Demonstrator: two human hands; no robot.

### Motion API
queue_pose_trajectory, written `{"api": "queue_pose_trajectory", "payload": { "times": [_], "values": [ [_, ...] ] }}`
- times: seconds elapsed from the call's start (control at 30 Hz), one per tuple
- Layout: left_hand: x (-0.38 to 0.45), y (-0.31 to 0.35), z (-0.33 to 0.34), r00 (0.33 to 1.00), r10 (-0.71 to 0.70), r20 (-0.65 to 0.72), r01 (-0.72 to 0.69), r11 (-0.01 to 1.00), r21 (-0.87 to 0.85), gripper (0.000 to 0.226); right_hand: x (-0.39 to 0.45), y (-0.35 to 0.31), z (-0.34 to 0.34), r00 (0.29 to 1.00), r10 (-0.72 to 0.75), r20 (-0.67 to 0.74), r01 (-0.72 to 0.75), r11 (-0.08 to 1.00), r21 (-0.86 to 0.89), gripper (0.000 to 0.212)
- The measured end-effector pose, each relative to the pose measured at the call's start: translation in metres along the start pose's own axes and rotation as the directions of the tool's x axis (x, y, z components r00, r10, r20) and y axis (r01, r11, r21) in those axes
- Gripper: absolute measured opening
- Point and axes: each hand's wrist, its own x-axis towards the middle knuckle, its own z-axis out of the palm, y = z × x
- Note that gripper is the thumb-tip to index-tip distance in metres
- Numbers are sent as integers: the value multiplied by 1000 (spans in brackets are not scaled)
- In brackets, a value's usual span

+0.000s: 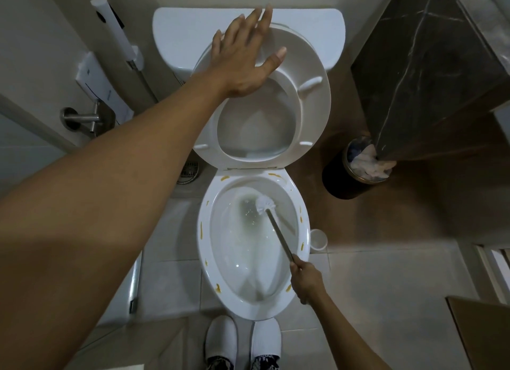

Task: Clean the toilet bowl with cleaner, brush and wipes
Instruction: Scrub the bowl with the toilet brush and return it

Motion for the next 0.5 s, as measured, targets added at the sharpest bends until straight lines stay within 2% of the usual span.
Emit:
{"api": "queue_pose_trajectory", "payload": {
  "times": [0.13,0.33,0.5],
  "values": [
    [-1,1,-1,1000,3,1,-3,1000,9,72,10,-11,-9,999,-10,-33,10,1000,-9,41],
    [-3,2,-3,1000,1,4,-1,1000,-9,71,-33,29,-24,994,55,96,-38,984,-171,39],
    [-2,2,-3,1000,0,2,0,1000,-11,71,-19,10,-39,1000,-12,-1,12,983,-183,38]
  ]
}}
